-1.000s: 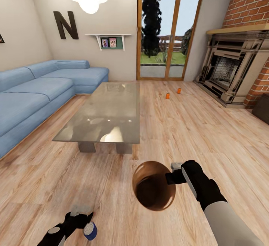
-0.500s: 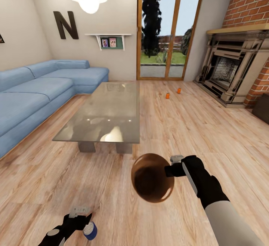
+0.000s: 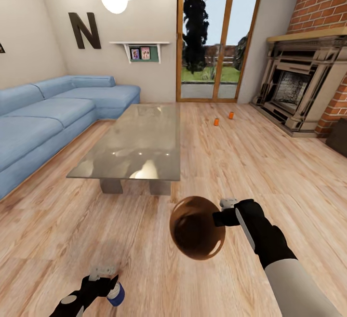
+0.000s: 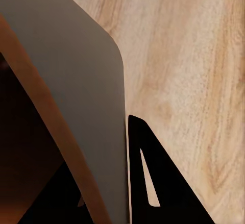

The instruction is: Put the three can of soda from the living room inside the tash can in the kitchen.

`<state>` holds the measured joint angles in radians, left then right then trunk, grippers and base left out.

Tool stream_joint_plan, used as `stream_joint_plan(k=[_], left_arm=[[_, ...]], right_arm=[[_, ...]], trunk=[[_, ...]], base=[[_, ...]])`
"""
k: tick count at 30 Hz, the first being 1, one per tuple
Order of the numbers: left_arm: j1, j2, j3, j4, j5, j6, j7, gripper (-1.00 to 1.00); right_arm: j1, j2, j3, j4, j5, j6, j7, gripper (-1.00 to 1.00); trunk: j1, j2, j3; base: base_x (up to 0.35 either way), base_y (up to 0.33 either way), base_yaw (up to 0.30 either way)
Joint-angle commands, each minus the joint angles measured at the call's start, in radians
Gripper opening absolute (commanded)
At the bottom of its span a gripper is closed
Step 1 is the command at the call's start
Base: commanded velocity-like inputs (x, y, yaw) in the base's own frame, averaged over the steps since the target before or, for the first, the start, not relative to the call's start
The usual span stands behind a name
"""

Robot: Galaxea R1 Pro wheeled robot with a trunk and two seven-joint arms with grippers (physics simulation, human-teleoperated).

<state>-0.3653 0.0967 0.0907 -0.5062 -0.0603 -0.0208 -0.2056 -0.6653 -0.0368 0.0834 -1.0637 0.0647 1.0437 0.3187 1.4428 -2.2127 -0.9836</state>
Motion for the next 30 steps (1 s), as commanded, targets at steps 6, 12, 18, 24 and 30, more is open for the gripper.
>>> stream_joint_plan(k=[6,12,18,24,30], left_arm=[[0.000,0.000,0.000,0.001,-0.001,-0.015,0.000,1.00],[0.000,0.000,0.000,0.000,-0.001,-0.027,0.000,1.00],[0.000,0.000,0.000,0.000,-0.001,-0.030,0.000,1.00],[0.000,0.000,0.001,-0.002,0.000,-0.030,0.000,1.00],[0.000,0.000,0.000,0.000,0.000,-0.030,0.001,1.00]], right_arm=[[0.000,-0.001,-0.002,-0.038,-0.031,0.003,0.005,-1.00],[0.000,-0.017,-0.003,-0.044,-0.035,0.003,0.006,-1.00],[0.000,-0.022,-0.004,-0.045,-0.038,0.003,0.006,-1.00],[-0.001,-0.025,-0.050,-0.040,-0.037,0.003,0.008,-1.00],[-0.015,-0.037,-0.078,0.051,-0.033,0.003,0.007,-1.00]], trunk=[[0.023,-0.042,-0.019],[0.046,-0.084,-0.038],[0.069,-0.126,-0.056],[0.092,-0.168,-0.075],[0.115,-0.210,-0.094]], base=[[0.000,0.000,0.000],[0.000,0.000,0.000],[0.000,0.000,0.000],[0.000,0.000,0.000],[0.000,0.000,0.000]])
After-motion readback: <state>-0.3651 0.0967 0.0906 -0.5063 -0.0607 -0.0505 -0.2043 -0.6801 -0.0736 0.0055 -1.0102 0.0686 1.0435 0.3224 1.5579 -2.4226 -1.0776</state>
